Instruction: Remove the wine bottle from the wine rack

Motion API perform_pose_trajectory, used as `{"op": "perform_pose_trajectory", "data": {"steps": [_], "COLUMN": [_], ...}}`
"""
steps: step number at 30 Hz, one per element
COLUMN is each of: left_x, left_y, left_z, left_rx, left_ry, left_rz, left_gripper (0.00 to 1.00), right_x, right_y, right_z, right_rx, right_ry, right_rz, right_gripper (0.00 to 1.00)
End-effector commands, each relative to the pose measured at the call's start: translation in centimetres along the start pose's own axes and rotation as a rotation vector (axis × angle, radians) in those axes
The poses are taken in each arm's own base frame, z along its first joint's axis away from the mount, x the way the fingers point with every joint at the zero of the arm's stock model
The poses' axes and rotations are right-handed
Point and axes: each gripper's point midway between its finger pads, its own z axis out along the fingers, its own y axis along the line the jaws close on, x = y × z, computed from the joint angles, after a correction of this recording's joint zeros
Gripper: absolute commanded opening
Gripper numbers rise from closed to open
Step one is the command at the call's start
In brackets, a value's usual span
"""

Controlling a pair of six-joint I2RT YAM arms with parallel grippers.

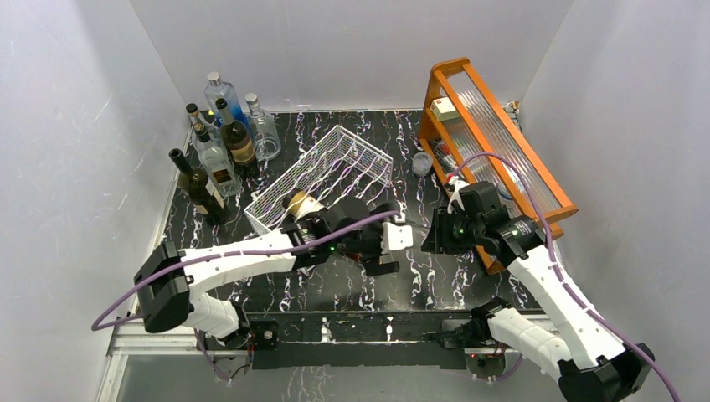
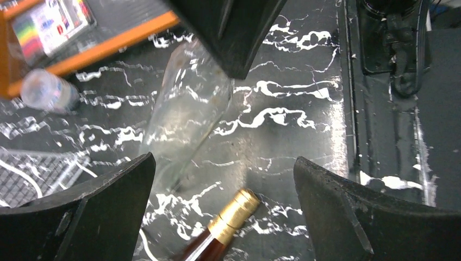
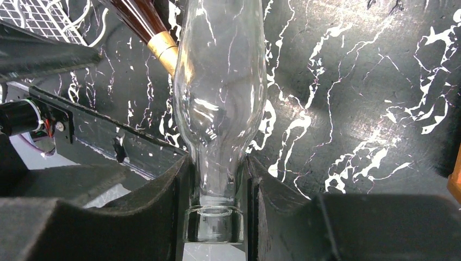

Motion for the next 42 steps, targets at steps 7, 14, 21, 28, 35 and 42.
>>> {"op": "perform_pose_trajectory", "data": {"steps": [7,14,21,28,35,42], "left_x": [-3.6,-4.1,-4.3,-4.7,-6.7,-9.1], "left_y": [1.6,2.1,2.2,2.9,2.8,3.8], "left_z": [4.0,6.7,7.5,6.0,2.8,-1.1], "left_rx": [-0.063,-0.05,-0.06,-0.111,-0.146,-0.234], "left_ry": [-0.056,-0.052,-0.057,-0.038,-0.094,-0.141], "left_rz": [0.294,0.303,0.313,0.308,0.226,0.045], "left_gripper": [0.98,0.91,0.66,0.3,0.2,0.2], "right_x": [-2.2,-2.2,-2.2,-2.6,-6.4,-9.5], "right_y": [2.1,2.4,2.5,2.4,4.0,4.8], "right_z": [-2.4,-2.7,-3.1,-3.9,-10.2,-18.4], "right_rx": [-0.094,-0.111,-0.119,-0.102,-0.076,-0.06], "right_ry": [-0.129,-0.142,-0.158,-0.184,-0.363,-0.676], "right_rz": [-0.074,-0.088,-0.092,-0.09,-0.122,-0.14], "right_gripper": [0.01,0.01,0.02,0.66,0.98,0.98]}}
